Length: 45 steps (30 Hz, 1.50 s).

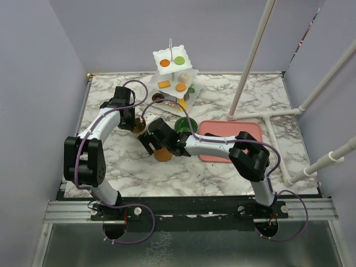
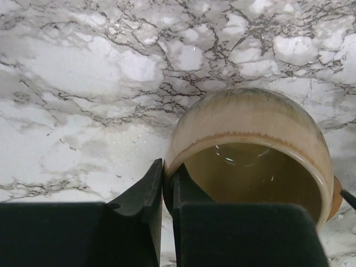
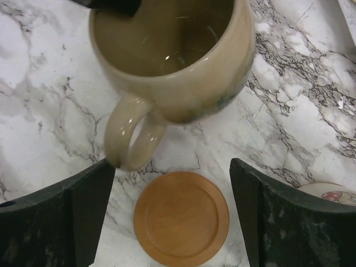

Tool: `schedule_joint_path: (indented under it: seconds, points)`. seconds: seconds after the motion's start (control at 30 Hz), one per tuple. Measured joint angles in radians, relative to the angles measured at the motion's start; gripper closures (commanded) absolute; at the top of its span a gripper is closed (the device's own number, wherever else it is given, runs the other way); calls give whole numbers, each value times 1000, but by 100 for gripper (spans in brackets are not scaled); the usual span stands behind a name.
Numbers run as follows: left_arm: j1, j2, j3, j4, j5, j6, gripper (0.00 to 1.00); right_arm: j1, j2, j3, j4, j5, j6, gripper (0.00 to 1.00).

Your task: Serve the afternoon tea

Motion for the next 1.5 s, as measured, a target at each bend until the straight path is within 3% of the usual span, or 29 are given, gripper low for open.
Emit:
schedule_joint_path:
  seconds: [0.27,0.37,0.47,0.5,0.63,0.77,0.9,1.03,1.2,1.5]
  points:
    - [-17,-20,-32,-8,3,-18,100,-2,71,20,59,19,-21,33]
    - [-21,-33,-45,-6,11,-30,100,-1,87,35,67,28,-33,58]
    - [-17,-45,-53,16,24,-55,100,4,102,41,78,39,-39,91]
    - [-16,-48,-53,25,29,-68,100,7,106,42,80,48,-48,98]
    - [-11,-50,-56,16,25,-105,95,15,113,41,94,101,-56,99]
    - [-13,-52,-46,5,29,-103,71,18,110,26,121,125,-65,99]
    - [-7,-52,5,-59,82,-56,59,10,83,-10,150,132,-63,99]
    - [21,-60,127,-88,163,-40,37,0,67,-34,156,132,-64,99]
    - [66,-67,256,-97,213,-34,19,-6,50,-68,156,132,-64,99]
    - [157,-67,392,-111,252,-32,8,-5,-88,-162,156,130,-55,99]
